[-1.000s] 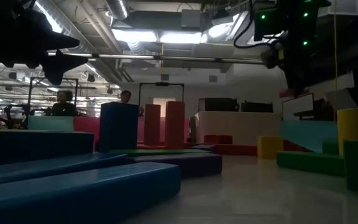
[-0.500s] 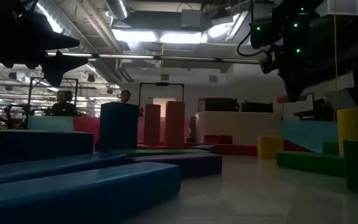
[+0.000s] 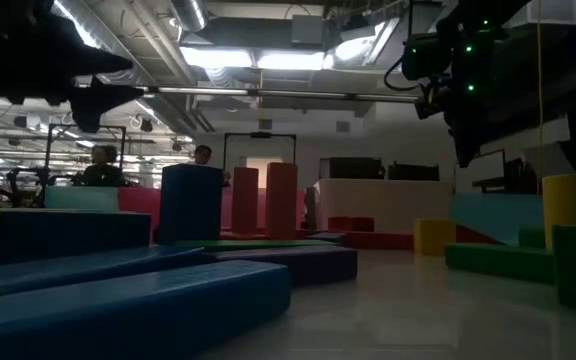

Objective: Sort blocks
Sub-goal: Put the blue block into the left pink bin

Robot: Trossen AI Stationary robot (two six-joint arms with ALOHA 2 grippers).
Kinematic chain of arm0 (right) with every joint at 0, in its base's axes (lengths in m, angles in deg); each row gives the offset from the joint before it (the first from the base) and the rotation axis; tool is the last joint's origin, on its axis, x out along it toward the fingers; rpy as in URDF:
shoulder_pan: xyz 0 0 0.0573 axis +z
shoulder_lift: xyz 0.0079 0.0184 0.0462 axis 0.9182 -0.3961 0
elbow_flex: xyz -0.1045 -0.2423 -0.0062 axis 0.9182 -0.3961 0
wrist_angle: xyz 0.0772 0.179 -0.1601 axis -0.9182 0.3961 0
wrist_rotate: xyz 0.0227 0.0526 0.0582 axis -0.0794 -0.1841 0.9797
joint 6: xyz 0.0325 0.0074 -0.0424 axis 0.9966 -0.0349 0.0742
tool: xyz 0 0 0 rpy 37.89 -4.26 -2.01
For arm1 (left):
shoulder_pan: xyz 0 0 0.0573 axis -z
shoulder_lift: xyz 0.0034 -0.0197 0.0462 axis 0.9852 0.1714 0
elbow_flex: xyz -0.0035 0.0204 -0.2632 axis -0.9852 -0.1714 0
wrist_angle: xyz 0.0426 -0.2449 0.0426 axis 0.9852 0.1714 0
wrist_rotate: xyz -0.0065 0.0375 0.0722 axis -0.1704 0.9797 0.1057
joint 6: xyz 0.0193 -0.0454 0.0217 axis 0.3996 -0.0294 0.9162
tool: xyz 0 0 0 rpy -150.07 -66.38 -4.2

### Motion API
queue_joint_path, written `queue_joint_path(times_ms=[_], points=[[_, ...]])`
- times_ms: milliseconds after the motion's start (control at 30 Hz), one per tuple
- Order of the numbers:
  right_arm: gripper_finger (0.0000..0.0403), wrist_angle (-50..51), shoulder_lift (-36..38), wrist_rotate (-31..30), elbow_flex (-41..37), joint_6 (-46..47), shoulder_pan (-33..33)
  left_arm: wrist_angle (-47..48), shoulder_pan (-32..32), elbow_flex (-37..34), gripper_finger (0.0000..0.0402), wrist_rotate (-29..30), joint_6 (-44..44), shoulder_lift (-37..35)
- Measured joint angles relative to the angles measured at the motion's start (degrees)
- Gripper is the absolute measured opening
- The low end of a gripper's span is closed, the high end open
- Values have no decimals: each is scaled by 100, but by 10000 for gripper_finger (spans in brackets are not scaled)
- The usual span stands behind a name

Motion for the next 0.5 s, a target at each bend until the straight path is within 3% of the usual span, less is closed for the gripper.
queue_joint_path(times_ms=[233,367,500], points=[[237,-243,0,455,-1,16,2,68,1,466,221,2,207,568],[237,-248,0,613,-2,17,1,187,2,913,221,-201,338,1324],[237,-245,0,697,-2,17,3,1008,4,1706,221,-306,400,2186]])
